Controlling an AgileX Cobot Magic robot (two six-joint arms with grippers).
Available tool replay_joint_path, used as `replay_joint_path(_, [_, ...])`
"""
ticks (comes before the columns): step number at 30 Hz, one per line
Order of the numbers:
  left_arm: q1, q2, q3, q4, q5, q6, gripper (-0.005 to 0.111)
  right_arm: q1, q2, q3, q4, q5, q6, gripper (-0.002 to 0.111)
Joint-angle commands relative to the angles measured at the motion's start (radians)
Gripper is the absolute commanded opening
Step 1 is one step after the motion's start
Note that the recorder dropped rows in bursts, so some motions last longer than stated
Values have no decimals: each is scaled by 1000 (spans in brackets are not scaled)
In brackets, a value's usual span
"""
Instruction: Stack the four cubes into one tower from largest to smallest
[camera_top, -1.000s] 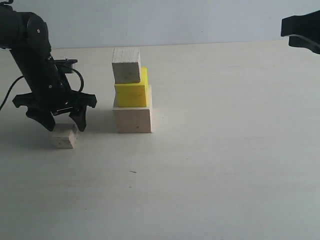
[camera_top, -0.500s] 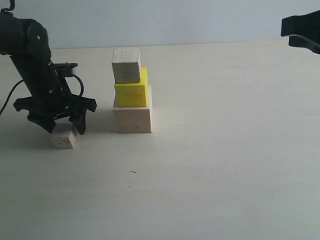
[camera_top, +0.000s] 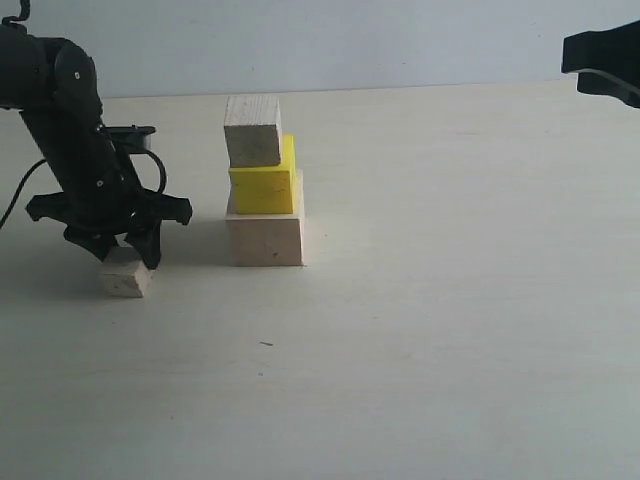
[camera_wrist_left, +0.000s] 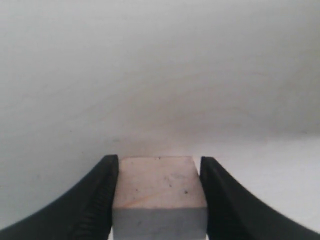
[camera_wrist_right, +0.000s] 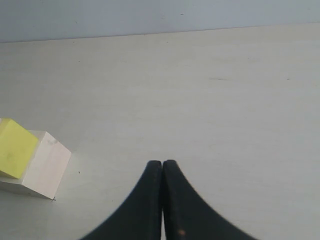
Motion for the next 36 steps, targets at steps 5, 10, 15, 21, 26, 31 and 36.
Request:
replay_joint_path(5, [-5, -58, 4, 24, -5, 49, 0, -2, -6, 3, 2, -7, -9, 0])
replay_joint_path(10, [9, -157, 4, 9, -59, 159, 0, -2, -6, 3, 2, -6, -9, 0])
replay_joint_path(15, [83, -275, 58, -19, -162, 209, 0, -2, -6, 3, 2, -2, -9, 0])
replay_joint_path(21, [261, -426, 144, -537, -208, 750, 0, -2, -6, 3, 2, -2, -9, 0])
replay_joint_path(26, [373, -451, 149, -1128, 32, 1416, 0, -2, -6, 3, 5, -2, -9, 0])
replay_joint_path(31, [387, -447, 149, -1310, 165, 1688, 0, -2, -6, 3, 5, -2, -9, 0])
replay_joint_path(36, [384, -445, 149, -1368, 300, 1733, 0, -2, -6, 3, 11, -2, -11, 0])
